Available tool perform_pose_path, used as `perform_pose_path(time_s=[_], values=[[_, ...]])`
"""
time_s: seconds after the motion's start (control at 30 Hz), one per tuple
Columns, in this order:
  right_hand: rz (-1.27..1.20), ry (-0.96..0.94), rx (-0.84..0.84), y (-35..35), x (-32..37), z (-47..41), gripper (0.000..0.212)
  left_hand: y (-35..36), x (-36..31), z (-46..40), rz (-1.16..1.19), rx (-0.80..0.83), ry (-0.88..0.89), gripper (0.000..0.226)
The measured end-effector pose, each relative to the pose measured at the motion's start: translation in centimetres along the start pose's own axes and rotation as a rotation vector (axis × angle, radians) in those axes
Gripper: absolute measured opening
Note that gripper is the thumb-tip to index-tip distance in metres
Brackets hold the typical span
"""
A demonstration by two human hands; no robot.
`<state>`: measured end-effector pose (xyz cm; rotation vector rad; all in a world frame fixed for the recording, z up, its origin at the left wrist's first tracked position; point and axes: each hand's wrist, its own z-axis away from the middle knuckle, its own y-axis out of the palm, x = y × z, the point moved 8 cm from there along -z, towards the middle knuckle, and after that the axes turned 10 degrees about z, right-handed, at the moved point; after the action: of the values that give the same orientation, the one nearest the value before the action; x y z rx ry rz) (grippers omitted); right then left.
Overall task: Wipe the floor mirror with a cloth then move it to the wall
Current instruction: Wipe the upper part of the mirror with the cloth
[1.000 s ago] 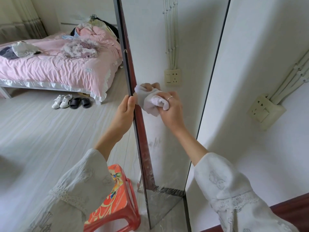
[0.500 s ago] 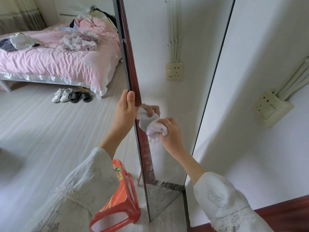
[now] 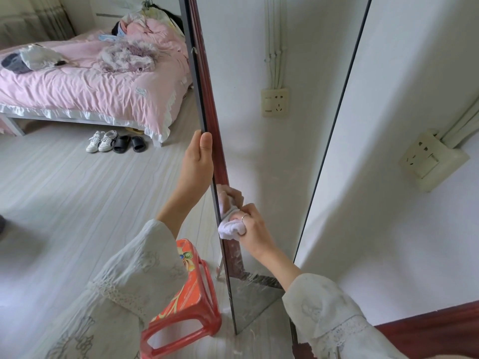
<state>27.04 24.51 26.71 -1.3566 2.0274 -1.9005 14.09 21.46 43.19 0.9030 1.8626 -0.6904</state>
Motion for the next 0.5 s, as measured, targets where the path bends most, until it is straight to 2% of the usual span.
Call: perform_pose_path(time_s=[0.1, 0.27, 0.37, 0.5], values=[[-0.001, 0.012, -0.053, -3.2, 0.0, -0.6, 0.021, 0.0, -0.2, 0.2, 0.000, -0.006, 0.012, 0.033], [-0.019, 0.036, -0.492, -13.7, 0.9, -4.2, 0.025, 0.1, -0.3, 0.2, 0.019, -0.027, 0.022, 0.035], [-0.116, 0.029, -0.552, -15.6, 1.2, -6.4, 0.021, 0.2, 0.0, 0.2, 0.017, -0.019, 0.009, 0.034], [-0.165, 0.080, -0.539, -11.4, -0.6, -5.3, 0.018, 0.1, 0.1, 0.0, 0.036, -0.035, -0.002, 0.034]])
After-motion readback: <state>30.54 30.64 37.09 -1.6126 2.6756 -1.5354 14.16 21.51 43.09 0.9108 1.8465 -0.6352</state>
